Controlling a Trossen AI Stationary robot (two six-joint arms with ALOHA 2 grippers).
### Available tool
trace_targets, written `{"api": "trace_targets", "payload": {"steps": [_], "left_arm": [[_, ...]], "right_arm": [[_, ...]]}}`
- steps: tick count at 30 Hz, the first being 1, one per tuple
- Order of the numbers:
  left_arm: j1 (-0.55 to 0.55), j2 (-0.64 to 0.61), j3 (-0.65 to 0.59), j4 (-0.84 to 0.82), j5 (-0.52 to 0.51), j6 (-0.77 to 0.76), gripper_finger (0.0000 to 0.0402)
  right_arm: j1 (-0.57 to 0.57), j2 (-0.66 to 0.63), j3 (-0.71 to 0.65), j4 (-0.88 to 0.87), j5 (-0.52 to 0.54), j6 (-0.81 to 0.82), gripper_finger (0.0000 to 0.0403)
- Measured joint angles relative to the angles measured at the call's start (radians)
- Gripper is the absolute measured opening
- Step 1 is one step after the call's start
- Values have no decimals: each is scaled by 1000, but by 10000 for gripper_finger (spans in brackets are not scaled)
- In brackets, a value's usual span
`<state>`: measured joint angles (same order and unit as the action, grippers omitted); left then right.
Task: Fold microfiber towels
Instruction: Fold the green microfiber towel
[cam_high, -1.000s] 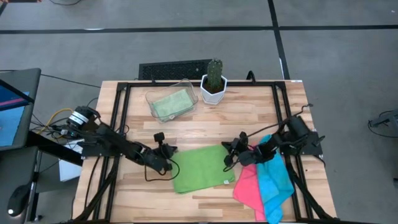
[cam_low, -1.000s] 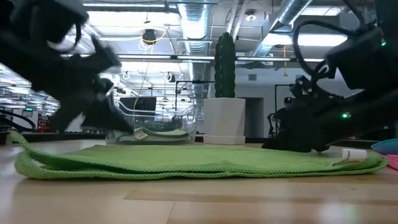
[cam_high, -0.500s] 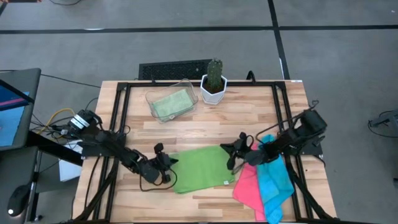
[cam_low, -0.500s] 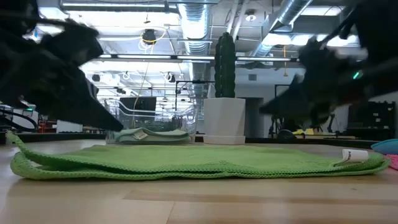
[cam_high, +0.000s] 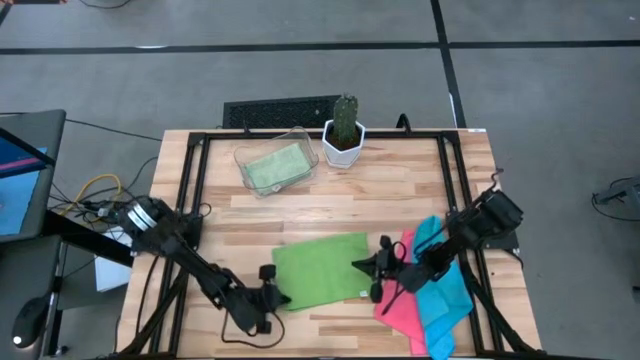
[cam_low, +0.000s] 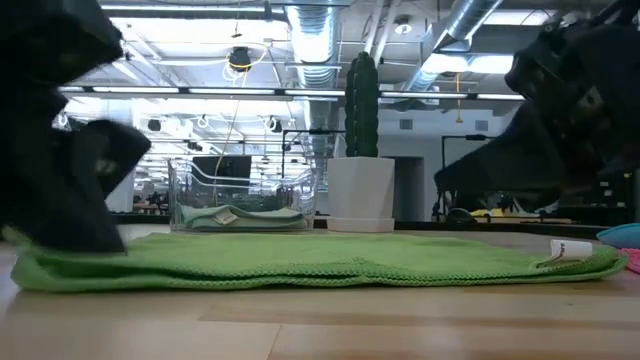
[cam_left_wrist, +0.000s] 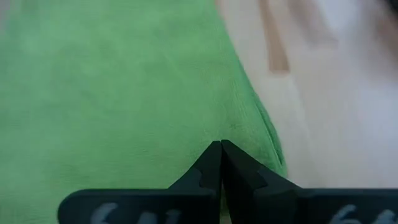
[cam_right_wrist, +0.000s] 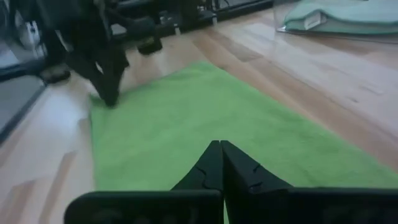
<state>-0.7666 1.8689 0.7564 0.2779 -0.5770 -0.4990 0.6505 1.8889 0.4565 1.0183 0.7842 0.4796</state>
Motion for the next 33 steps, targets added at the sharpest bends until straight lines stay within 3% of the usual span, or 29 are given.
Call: {"api": "trace_targets", "payload": {"steps": [7,13,19,22,28,30,33], "left_arm": [[-18,50,108,-177,28,-23,0],[-52,-31,112,-509,60,-105,0],[-39,-106,101,-729,-14,-73,0],[-20,-155,102,-776,-52,-83,0],[-11,-255,103,-775,-95,-111,0],[-19,-280,104,-766,-145,-111,0],[-28,-303,104,-746,-273,-67,0]], "right_arm": [[4,4,9,-8,2,10,33],[4,3,9,-1,2,46,21],[-46,-1,36,-72,25,3,22],[-105,-50,61,-180,4,-33,49],[-212,-259,125,-685,-249,28,121],[-225,-311,135,-837,-330,64,144],[-226,-353,136,-961,-361,94,170]]}}
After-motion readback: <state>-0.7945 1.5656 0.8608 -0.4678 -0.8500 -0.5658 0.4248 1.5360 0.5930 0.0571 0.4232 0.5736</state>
